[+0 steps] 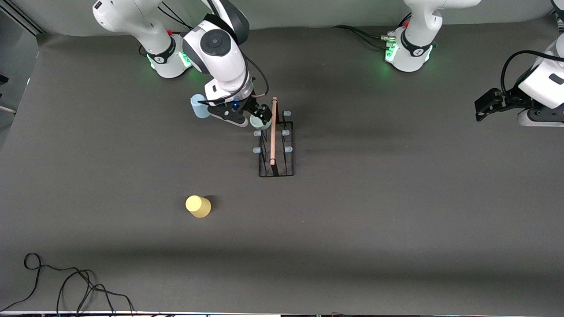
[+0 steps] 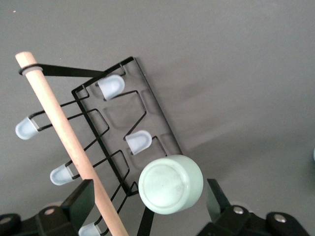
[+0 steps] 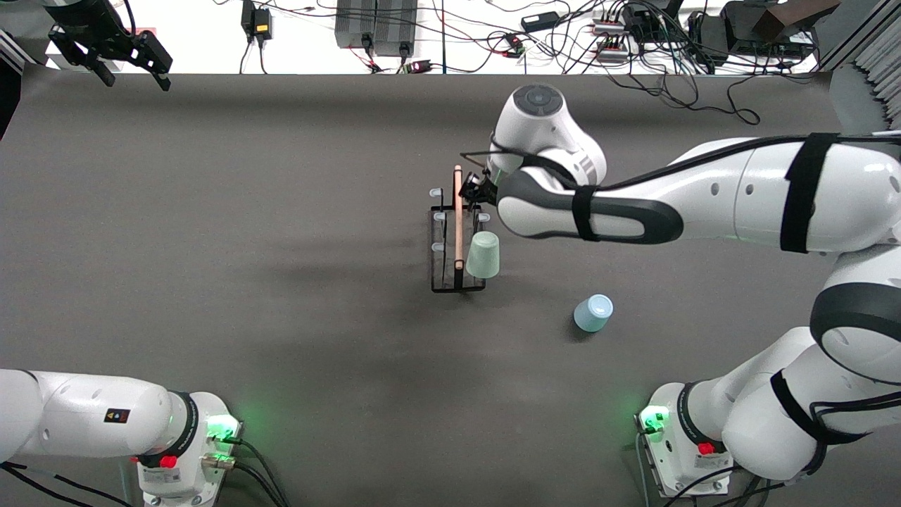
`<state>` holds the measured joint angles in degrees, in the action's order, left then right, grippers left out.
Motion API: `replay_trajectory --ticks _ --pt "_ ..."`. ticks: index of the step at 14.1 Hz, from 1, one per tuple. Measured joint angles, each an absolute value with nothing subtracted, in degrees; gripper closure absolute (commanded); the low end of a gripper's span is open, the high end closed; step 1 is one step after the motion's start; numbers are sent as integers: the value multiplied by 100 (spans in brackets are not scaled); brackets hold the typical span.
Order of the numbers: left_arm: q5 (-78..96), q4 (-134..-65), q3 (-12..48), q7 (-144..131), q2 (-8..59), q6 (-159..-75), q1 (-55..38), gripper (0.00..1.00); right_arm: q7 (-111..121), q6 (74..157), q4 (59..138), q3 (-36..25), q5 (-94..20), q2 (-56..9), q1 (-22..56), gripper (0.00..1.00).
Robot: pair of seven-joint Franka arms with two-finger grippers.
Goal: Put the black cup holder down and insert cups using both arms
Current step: 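Slide the green cup onto a holder peg and open the right gripper, then move the right gripper to the yellow cup and grasp it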
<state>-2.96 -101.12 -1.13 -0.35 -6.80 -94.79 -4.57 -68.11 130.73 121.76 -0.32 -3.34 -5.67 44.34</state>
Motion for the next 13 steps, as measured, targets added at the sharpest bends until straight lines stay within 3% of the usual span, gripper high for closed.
replay_trajectory --ticks 3,6,9,13 --pt "-296 -10112 -113 -34 -681 -9480 -456 0 -5880 12198 11681 -585 -330 -531 4423 0" --pt "-296 -10114 -111 -32 -680 -9480 -456 0 -4599 12025 11512 -1394 -331 -550 4393 0" --pt "-295 -10117 -95 -31 -681 -9492 -456 0 -3545 12567 11531 -2105 -578 -907 4357 0" --pt "-294 -10116 -94 -30 -683 -9521 -456 0 -2705 13791 11530 -2208 -1181 -1976 4063 0"
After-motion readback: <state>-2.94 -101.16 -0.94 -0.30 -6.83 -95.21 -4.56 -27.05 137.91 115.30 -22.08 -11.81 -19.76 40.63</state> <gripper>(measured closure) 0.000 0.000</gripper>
